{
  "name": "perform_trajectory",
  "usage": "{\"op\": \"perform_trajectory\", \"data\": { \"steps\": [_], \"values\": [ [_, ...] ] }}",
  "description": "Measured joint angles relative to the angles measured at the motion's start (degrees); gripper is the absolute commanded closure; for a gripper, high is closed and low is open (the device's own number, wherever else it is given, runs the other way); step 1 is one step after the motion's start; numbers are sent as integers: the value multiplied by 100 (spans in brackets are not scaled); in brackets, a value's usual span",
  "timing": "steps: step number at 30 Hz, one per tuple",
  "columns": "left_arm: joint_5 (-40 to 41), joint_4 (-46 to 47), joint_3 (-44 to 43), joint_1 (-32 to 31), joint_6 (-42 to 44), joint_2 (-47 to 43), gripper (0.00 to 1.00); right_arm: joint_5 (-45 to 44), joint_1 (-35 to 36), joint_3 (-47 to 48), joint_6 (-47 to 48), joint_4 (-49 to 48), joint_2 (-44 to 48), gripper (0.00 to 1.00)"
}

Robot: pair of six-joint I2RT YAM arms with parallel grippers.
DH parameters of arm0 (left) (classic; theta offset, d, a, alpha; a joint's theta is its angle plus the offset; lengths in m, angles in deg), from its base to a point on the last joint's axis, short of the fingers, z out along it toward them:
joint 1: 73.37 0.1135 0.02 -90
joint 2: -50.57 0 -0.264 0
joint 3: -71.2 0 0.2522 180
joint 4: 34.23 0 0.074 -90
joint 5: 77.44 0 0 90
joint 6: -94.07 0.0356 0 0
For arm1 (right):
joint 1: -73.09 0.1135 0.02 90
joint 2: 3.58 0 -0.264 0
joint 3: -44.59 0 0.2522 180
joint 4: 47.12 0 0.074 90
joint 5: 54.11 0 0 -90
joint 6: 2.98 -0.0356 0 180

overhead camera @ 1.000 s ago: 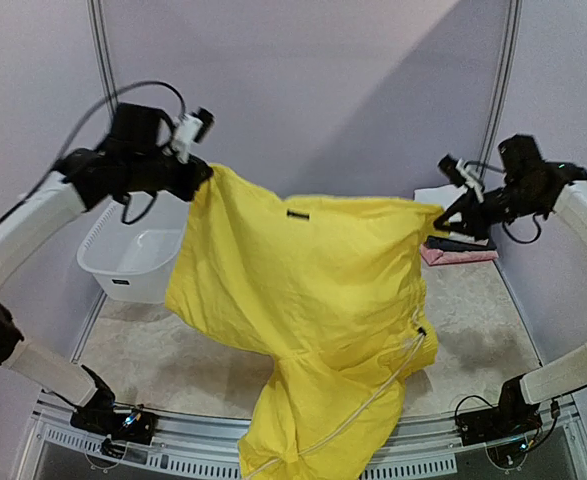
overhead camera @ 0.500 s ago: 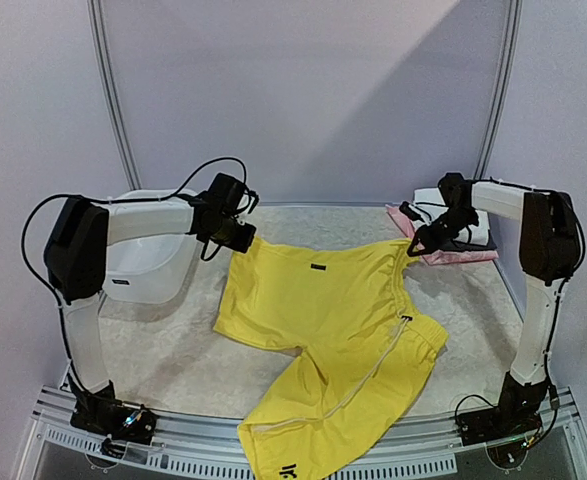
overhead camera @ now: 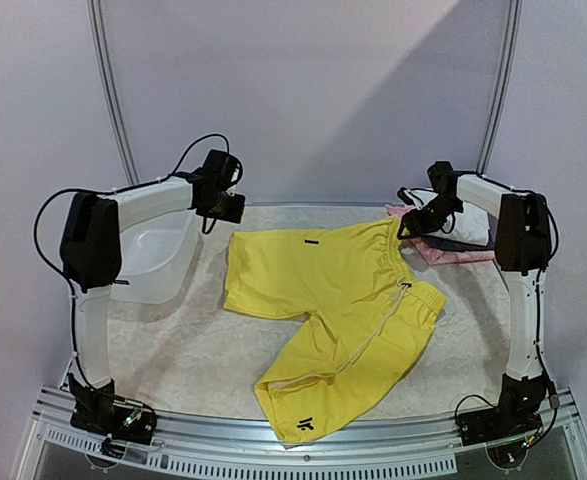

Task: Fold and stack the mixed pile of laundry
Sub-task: Flatten out the crumpled shorts at the center of the board, then adjust the flattened shorts at the center of the board.

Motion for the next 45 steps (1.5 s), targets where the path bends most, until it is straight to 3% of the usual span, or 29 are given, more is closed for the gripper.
{"op": "perform_trajectory", "data": {
  "steps": [6,11,17,19,22,23,26,28,35,37,41,45],
  "values": [
    [68,-247,636,-664,-109,-1226,46,234,-74,-1543,282,289,1499,31],
    [-514,-116,1757,-1615,-466,-2544,43,426,-184,-2813,1012,811,2822,28],
    [-1552,4,3279,-2363,-1217,-2994,40,472,-251,-3770,1633,1141,2909,28],
    [-1681,-87,3560,-2599,-1392,-2990,39,492,-251,-3917,1716,1172,2855,36],
    [-1810,-210,3847,-2959,-1600,-2990,37,546,-251,-4057,1794,1220,2824,57],
    [-1845,-232,3934,-3042,-1644,-2992,29,570,-251,-4089,1803,1248,2822,63],
    [-1987,-341,4151,-3200,-1681,-2992,26,643,-251,-4258,1867,1314,2822,93],
    [-2103,-435,4256,-3259,-1670,-2992,25,675,-251,-4430,1886,1351,2811,100],
    [-2015,-837,4253,-3501,-1416,-2992,24,654,-345,-5040,1899,1934,2811,95],
    [-1784,-979,4238,-3456,-1416,-2999,25,520,-426,-5047,1917,2162,2889,85],
    [-1215,-1231,4135,-3080,-1499,-3128,25,109,-745,-4782,2031,2643,3226,53],
    [-656,-1314,3567,-2813,-1519,-3123,25,-116,-964,-4024,2376,2793,3294,40]
  ]
}}
